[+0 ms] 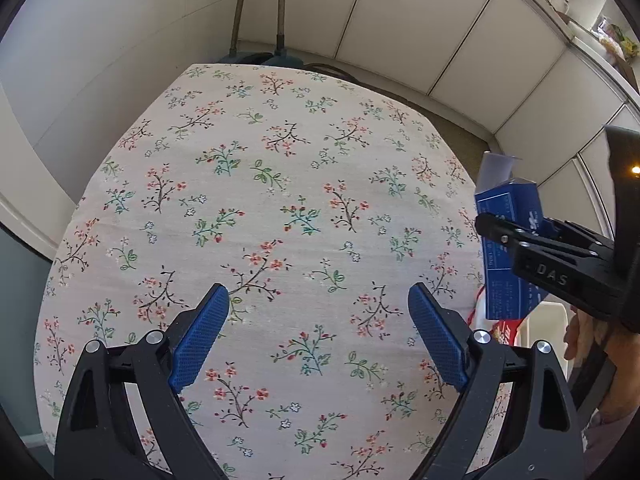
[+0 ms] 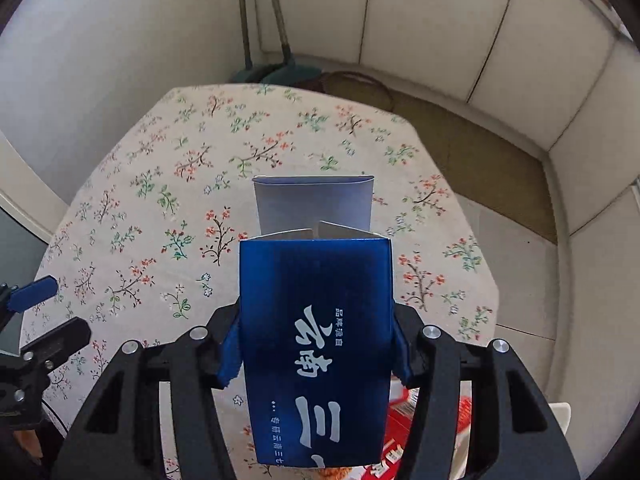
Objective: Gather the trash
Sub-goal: 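Grasp the blue box with the right tool, then grasp the red noodle wrapper with the left tool while the right tool holds the box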
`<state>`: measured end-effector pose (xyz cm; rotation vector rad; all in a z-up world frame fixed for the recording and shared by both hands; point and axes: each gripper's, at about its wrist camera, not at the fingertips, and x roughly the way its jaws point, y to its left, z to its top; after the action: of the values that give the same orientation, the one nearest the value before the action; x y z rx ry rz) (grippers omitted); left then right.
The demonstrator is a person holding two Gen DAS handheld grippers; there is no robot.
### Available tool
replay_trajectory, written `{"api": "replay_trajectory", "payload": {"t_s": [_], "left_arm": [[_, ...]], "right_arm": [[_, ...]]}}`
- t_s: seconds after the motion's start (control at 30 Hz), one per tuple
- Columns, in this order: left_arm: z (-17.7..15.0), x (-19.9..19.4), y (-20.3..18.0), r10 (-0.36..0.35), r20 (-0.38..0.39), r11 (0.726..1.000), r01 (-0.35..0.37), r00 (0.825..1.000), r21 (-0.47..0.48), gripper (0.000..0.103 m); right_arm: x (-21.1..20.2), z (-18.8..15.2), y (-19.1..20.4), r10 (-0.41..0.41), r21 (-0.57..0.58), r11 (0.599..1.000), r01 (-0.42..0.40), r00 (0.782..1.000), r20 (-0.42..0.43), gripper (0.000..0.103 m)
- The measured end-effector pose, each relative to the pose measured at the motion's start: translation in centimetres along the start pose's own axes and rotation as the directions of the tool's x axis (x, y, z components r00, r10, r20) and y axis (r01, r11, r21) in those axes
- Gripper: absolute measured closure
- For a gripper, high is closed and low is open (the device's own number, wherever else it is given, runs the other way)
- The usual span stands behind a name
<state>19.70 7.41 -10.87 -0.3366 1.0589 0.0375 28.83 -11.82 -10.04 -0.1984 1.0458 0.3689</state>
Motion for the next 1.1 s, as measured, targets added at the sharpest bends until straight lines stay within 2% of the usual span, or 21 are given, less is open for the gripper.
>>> {"api": "replay_trajectory", "payload": {"t_s": [0.17,0.27,0.4,0.57,0.63,0.83,1.0,1.1], "left_arm": [[-0.4,0.0,-2.3,-0.036,-0.006,0.999,0.036,0.999,0.019,0.016],[-1.0,0.4,-4.5,-0.068,-0.019,0.996,0.069,0.997,0.056,0.016],[-2.1,1.3,-7.8,-0.100,-0.051,0.987,0.105,0.994,0.119,0.016],[-3.5,2.7,-12.7,-0.106,-0.069,0.962,0.120,0.992,0.244,0.013],[-4.0,3.6,-14.6,-0.115,-0.084,0.946,0.135,0.990,0.296,0.009],[-4.5,6.9,-19.9,-0.084,-0.175,0.897,0.151,0.981,0.416,0.007],[-4.6,8.5,-22.8,-0.020,-0.184,0.843,0.116,0.983,0.526,0.007],[-4.6,9.8,-23.6,0.000,-0.214,0.837,0.117,0.977,0.535,0.007]], "right_arm": [[-6.1,-1.9,-3.4,-0.058,0.123,0.991,0.045,0.993,0.100,0.047],[-8.5,-4.4,-5.6,-0.045,0.229,0.973,0.016,0.992,0.120,0.047],[-11.9,-8.6,-9.1,-0.081,0.370,0.929,0.018,0.985,0.155,0.047],[-14.9,-14.3,-12.2,-0.120,0.513,0.858,0.009,0.975,0.184,0.047],[-15.4,-15.5,-12.9,-0.139,0.538,0.843,0.018,0.973,0.185,0.047],[-15.7,-17.0,-14.6,-0.160,0.561,0.827,0.021,0.967,0.199,0.047],[-15.6,-17.4,-16.1,-0.150,0.583,0.813,0.004,0.967,0.203,0.047],[-16.1,-17.4,-16.0,-0.154,0.570,0.821,0.001,0.963,0.221,0.047]]}}
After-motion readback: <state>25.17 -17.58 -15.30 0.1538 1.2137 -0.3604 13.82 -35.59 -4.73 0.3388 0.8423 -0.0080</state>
